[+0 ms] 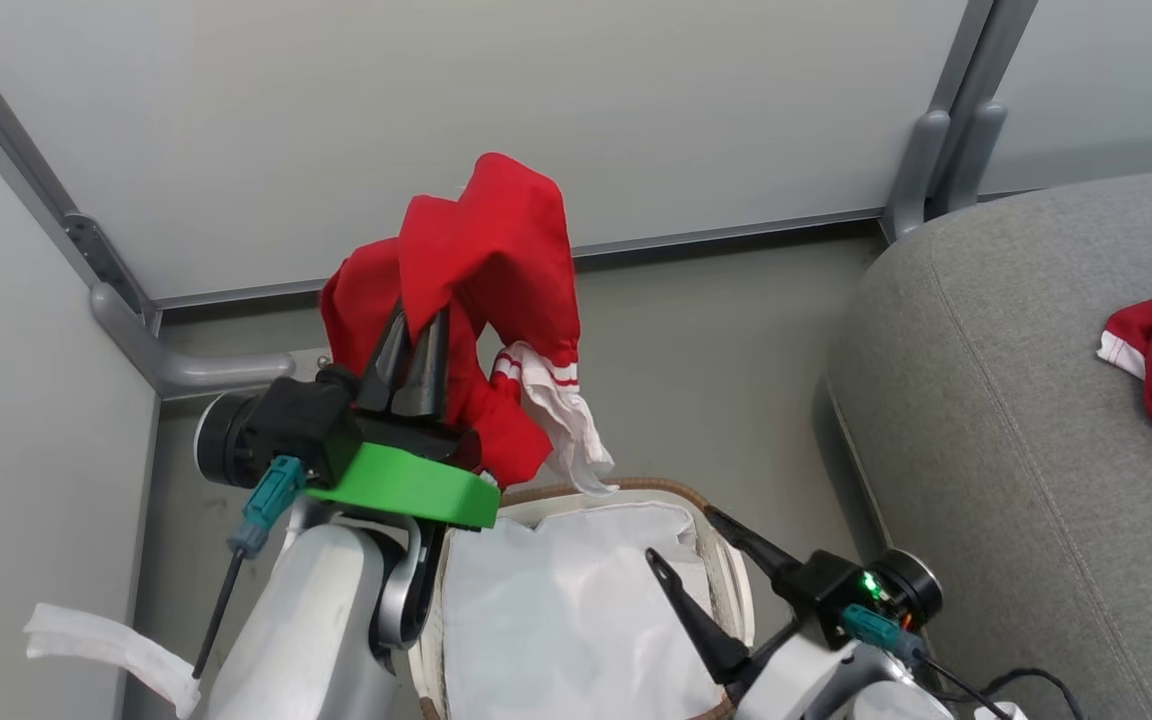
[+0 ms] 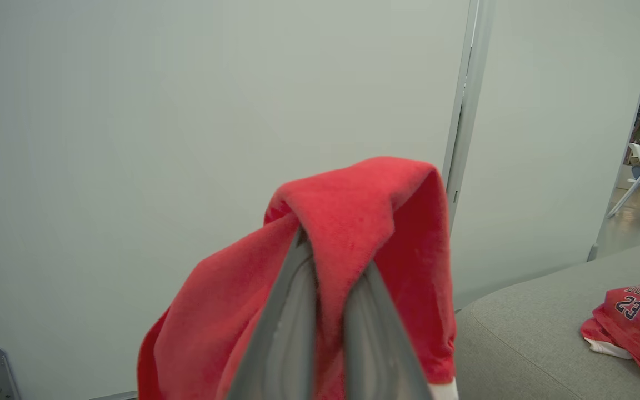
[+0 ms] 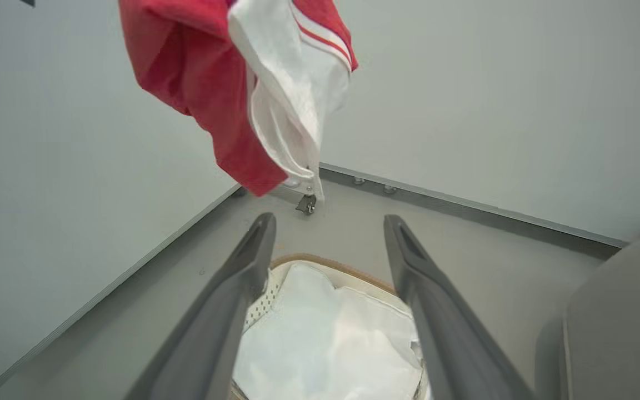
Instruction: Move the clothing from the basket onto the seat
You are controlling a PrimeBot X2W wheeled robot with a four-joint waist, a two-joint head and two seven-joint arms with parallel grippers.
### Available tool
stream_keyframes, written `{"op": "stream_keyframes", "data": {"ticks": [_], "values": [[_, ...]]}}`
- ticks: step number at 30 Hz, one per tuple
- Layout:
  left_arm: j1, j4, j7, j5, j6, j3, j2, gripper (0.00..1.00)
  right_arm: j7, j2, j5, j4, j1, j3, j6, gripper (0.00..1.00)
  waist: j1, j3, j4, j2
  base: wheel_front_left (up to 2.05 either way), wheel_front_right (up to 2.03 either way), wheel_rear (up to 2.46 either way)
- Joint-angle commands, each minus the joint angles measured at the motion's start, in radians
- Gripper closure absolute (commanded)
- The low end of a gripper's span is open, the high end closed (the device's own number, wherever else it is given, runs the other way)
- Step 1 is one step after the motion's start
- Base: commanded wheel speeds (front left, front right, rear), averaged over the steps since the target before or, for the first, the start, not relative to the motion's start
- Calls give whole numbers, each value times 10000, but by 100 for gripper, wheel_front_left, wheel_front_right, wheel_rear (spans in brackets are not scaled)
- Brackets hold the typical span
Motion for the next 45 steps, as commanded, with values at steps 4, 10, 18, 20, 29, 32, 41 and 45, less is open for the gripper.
{"op": "stream_keyframes", "data": {"ticks": [4, 10, 18, 20, 29, 32, 41, 45], "values": [[-271, -42, -7, -173, 95, -171, 33, 100, -2, 94, -229, 267, -758, 498, -14, 0, 0, 147, 137, 0, 0, 0, 0], [-434, -16, -7, -327, 177, -655, 33, 100, -2, 321, -761, 817, -1611, 613, -14, 0, 0, 272, 382, 0, 0, 0, 0], [-645, 62, -7, -622, 310, -1312, 34, 100, -1, 443, -908, 1278, -2299, 644, -14, 0, 0, 310, 739, 0, 0, 0, 0], [-696, 67, -7, -710, 319, -1473, 31, 100, -2, 454, -908, 1391, -2469, 604, -14, 0, 0, 318, 836, 0, 0, 0, 0], [-879, -41, -7, -1070, 453, -2246, 33, 100, -1, 457, -439, 1688, -2901, 523, -14, 100, 0, 389, 1331, 0, 0, 0, 0], [-912, -26, -7, -1119, 516, -2331, 31, 100, 0, 449, -234, 1629, -2905, 508, -14, 100, 0, 433, 1370, 0, 0, 0, 0], [-980, -26, -7, -1134, 589, -2286, 31, 100, 0, 453, -116, 1688, -2745, 514, -14, 100, 0, 456, 1259, 0, 0, 0, 0], [-973, -38, -7, -1131, 594, -2276, 31, 100, 0, 454, -26, 1710, -2746, 539, -14, 100, 0, 462, 1204, 0, 0, 0, 0]]}}
